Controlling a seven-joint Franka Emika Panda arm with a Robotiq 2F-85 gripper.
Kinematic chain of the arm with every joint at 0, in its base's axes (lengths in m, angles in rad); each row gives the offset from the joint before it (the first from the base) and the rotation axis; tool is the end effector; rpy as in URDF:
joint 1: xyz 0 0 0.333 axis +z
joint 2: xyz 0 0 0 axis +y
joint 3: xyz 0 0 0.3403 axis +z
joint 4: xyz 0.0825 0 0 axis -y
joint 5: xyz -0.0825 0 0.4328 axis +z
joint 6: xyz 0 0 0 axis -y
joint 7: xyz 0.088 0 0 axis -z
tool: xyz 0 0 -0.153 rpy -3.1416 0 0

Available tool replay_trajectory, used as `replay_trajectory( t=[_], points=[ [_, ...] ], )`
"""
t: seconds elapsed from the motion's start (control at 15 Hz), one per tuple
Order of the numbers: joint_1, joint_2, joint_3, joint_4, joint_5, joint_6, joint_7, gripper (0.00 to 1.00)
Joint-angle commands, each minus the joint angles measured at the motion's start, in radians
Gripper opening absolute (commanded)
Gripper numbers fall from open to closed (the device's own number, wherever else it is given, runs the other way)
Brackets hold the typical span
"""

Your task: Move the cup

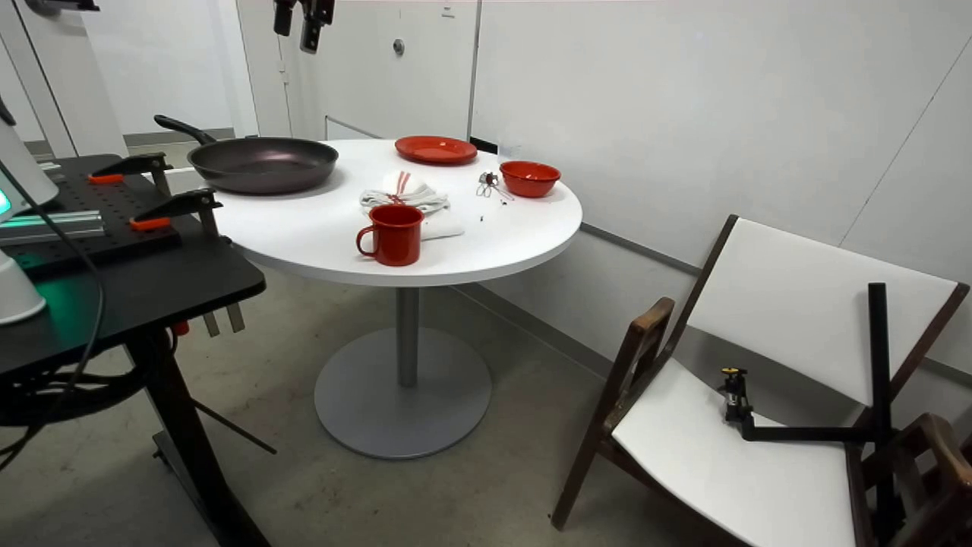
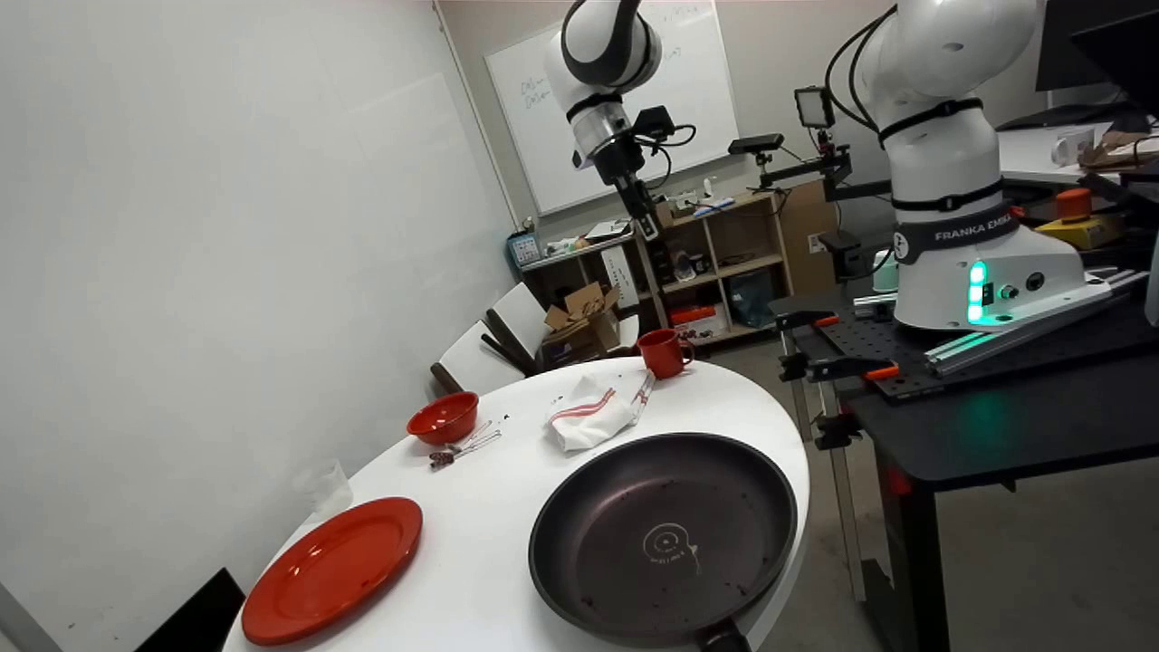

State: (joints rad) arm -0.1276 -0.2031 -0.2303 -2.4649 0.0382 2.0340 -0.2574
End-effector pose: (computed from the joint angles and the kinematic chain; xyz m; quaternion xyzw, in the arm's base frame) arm 0.4234 -0.1505 0.2997 -0.9909 0.0554 0.0994 0.0720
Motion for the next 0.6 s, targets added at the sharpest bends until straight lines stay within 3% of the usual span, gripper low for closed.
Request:
replay_trajectory(
  t=[0.0,0.27,0.53],
  points=[
    [-0.019,0.122,-0.01,0.023,0.069,0.137,-0.015,1.0],
    [-0.042,0.238,-0.004,0.038,0.122,0.288,-0.018,1.0],
    [-0.066,0.302,0.004,0.049,0.124,0.355,0.011,1.0]
  ],
)
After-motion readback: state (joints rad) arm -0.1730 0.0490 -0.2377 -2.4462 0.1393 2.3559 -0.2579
